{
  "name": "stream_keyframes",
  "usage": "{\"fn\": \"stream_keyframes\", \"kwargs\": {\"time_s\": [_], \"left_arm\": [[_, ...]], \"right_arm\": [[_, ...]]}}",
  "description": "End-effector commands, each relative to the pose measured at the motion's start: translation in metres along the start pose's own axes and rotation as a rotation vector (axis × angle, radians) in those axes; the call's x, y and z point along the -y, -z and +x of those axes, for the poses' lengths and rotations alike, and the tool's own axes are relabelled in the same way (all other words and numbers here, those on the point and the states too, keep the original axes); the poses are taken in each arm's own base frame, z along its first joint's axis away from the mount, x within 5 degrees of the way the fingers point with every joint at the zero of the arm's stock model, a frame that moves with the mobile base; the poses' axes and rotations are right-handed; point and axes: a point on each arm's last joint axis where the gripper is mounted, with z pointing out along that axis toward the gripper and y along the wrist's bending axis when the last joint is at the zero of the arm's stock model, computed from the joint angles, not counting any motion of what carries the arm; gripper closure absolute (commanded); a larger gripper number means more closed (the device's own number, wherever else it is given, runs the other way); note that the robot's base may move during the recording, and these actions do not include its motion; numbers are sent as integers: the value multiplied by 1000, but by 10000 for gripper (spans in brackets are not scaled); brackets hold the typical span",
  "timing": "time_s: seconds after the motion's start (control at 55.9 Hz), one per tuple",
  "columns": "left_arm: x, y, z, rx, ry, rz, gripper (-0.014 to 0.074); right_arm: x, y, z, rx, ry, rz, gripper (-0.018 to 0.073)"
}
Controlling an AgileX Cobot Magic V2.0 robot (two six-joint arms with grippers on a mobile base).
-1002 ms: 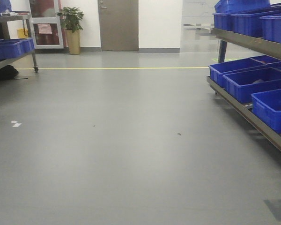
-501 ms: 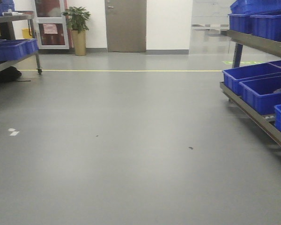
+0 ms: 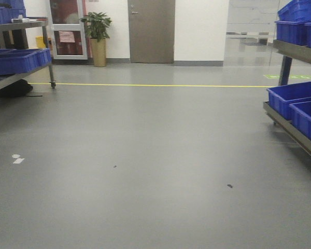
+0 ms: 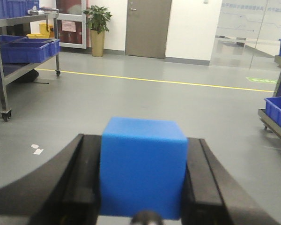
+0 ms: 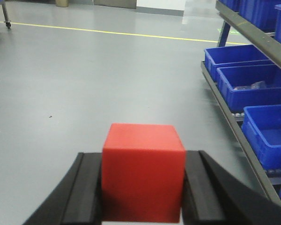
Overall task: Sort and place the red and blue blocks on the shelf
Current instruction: 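Turn and drive the base up to the shelf of blue bins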
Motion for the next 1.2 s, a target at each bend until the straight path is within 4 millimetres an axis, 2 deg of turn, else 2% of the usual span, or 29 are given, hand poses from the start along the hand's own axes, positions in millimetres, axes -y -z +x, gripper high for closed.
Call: {"fn": "stream_keyframes", "kwargs": {"time_s": [0.0, 0.555, 1.181], "left_arm": [[0, 0, -16, 102, 18, -6, 362], [-1, -17, -9, 10, 20, -15, 362], [-1, -17, -9, 9, 20, -15, 362]], "right_arm": [[1, 2, -17, 110, 7, 9, 176], [1, 2, -16, 109, 7, 9, 176], [1, 2, -16, 109, 7, 9, 176]]}}
